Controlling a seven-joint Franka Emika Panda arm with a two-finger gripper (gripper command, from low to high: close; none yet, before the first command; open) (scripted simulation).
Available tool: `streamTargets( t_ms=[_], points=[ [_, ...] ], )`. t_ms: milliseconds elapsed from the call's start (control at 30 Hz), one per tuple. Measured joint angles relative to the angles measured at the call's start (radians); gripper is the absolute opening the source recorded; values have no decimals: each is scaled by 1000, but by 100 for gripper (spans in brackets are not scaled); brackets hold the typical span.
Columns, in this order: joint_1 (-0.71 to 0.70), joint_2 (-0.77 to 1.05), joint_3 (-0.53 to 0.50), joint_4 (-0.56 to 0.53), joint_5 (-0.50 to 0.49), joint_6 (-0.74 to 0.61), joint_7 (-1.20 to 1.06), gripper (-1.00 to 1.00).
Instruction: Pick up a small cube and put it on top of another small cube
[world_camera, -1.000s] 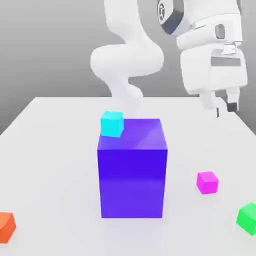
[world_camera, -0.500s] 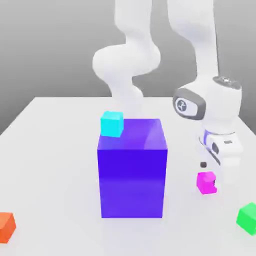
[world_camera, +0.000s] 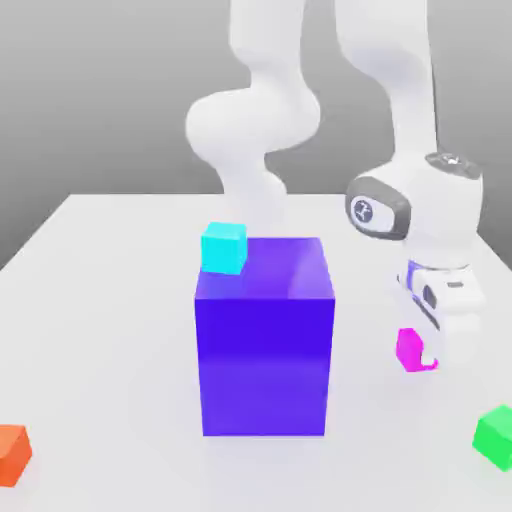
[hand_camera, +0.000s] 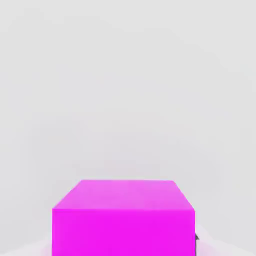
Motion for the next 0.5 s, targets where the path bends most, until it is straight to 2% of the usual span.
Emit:
streamTargets(
  t_ms=[100, 500],
  points=[
    [-15, 1, -2, 73, 15, -74, -19, -100],
    [-48, 167, -31, 487, 2, -321, -55, -100]
  ],
)
